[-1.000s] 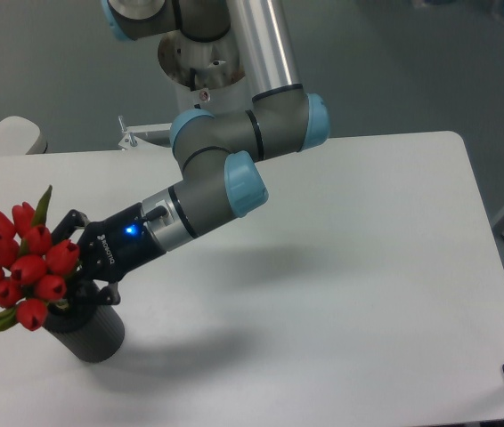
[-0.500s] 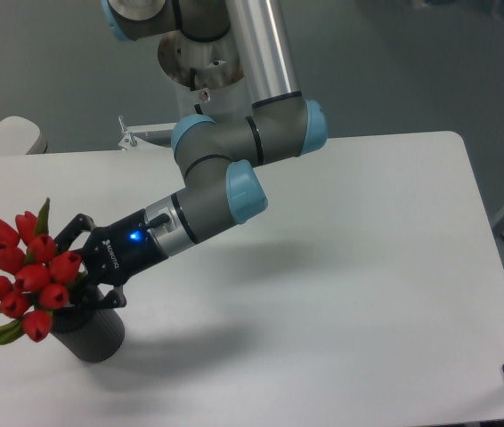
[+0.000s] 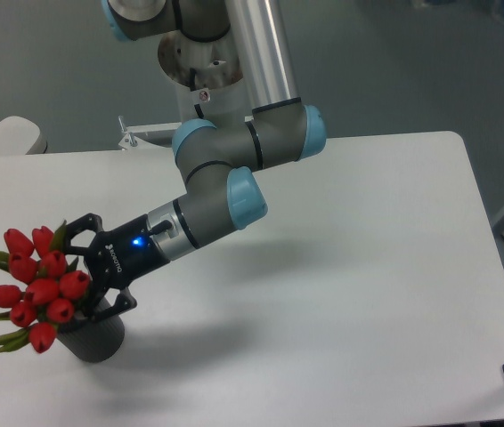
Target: Insert the flowers into the vase
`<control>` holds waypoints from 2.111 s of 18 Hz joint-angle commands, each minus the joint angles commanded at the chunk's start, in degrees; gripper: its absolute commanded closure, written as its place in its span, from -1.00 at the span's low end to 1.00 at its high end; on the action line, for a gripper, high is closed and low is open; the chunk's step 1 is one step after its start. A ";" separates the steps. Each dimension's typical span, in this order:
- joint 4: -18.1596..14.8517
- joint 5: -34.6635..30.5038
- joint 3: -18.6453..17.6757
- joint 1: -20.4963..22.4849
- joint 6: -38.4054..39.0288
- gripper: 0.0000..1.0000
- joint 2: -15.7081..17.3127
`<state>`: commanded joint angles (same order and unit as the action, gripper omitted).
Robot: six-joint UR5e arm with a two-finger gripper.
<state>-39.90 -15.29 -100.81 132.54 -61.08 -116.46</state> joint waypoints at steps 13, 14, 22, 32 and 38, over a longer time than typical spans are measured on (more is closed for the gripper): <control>0.09 -0.62 -2.37 4.74 -4.99 -1.00 2.20; 0.00 -0.62 -2.81 5.36 -5.97 -1.00 2.63; -0.09 -0.79 -2.73 9.49 -6.50 -1.00 5.10; -0.44 -25.38 9.12 12.91 -6.33 -1.00 9.93; -4.30 -36.81 16.25 16.17 -9.65 -1.00 9.06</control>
<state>-44.20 -52.10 -84.56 148.71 -70.73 -107.40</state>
